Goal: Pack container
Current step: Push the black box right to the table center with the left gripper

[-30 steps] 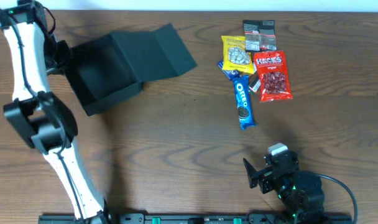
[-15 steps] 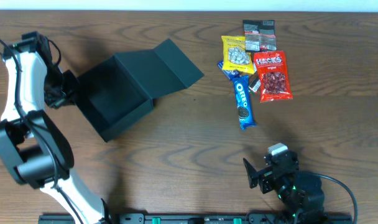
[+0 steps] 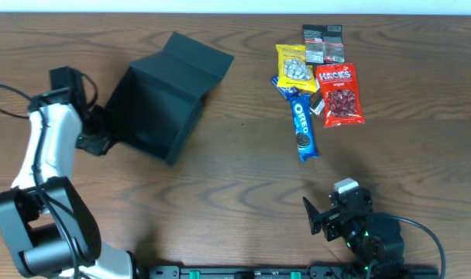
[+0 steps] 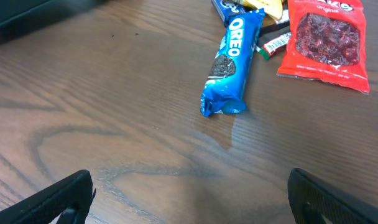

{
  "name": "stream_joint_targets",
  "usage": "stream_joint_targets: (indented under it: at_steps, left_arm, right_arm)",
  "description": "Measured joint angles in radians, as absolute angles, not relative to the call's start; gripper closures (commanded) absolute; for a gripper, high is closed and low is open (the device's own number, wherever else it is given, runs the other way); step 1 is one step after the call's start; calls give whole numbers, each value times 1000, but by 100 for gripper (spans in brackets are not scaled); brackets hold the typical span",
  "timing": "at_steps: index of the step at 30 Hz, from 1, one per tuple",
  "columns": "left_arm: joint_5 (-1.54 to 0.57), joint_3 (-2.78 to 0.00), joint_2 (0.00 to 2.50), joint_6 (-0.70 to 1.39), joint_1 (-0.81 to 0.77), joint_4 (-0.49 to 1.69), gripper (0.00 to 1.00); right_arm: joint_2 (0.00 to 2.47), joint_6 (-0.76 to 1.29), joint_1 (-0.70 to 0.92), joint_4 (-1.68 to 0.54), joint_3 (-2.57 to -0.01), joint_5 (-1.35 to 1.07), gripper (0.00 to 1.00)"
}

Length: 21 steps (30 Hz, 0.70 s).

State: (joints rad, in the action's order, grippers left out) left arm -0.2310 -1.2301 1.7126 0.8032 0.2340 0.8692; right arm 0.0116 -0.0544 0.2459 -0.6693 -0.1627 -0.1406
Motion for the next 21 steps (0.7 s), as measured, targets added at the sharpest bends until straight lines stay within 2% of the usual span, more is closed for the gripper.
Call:
stream_joint_targets:
  at_steps: [9,16,21]
  left_arm:
    - [-242,-1221,1711,1169,-64,848,94]
    - [-240,-1221,1711,1466,-143,847,94]
    - [-241,-1221,1711,1552,-188,829,94]
  right_arm:
    - [12,-54,246,-669,-163,-141,1]
    - [12,-54,246,-669,-163,-141,1]
    - [12,-54,246,-669,-163,-141,1]
